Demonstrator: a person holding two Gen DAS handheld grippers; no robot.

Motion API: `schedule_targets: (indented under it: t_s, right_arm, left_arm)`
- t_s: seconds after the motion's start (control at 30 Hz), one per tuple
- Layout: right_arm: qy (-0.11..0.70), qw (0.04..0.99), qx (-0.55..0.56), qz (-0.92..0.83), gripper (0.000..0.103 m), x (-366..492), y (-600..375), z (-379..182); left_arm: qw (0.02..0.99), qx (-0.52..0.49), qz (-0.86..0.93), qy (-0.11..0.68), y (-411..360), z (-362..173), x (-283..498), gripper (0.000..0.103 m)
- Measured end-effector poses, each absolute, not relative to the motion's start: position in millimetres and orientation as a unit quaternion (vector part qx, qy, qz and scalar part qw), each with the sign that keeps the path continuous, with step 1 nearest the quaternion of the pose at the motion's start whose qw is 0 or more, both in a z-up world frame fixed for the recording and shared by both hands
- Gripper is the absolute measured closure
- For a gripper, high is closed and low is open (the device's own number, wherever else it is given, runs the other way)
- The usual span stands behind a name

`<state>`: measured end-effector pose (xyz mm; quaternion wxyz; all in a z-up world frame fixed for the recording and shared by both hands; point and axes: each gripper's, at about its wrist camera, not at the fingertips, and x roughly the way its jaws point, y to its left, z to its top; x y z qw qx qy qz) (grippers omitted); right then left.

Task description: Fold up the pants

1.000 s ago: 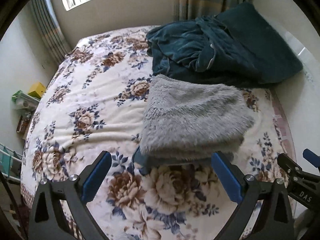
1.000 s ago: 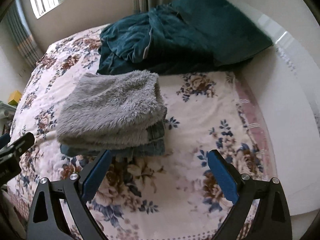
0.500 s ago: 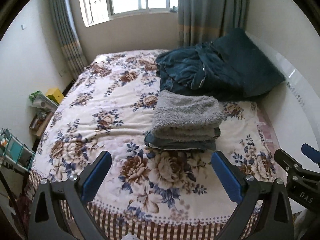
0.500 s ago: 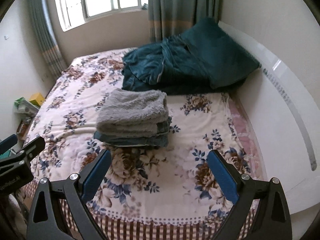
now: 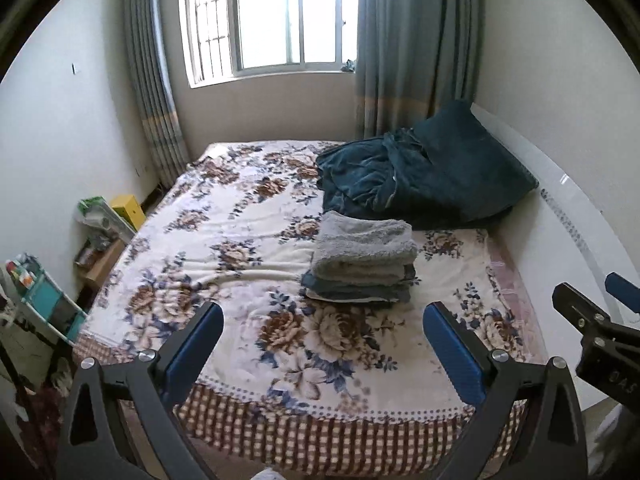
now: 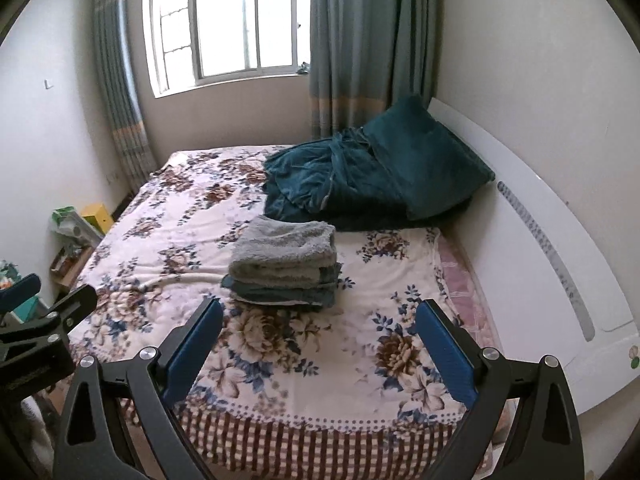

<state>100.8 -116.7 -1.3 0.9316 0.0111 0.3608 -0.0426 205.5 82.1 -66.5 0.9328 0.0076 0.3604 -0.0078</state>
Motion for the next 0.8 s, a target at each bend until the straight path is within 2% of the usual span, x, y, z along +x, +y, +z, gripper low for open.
schedule_targets:
  t_s: [0.33,0.8]
  right_arm:
    - [0.330,0.944,0.007,-0.021,0.002,53.8,-108.5,40.5]
    - [0.340,0.937,0.013,-0.073,0.001,127.8,-133.7,27.3]
  left_arm:
    - [0.942,-0.002,0.000,0.335,91.8,-40.4,186.7,0.000]
    - [0.938,0.018,0.010,0.346,71.9,-56.2,234.8,0.000]
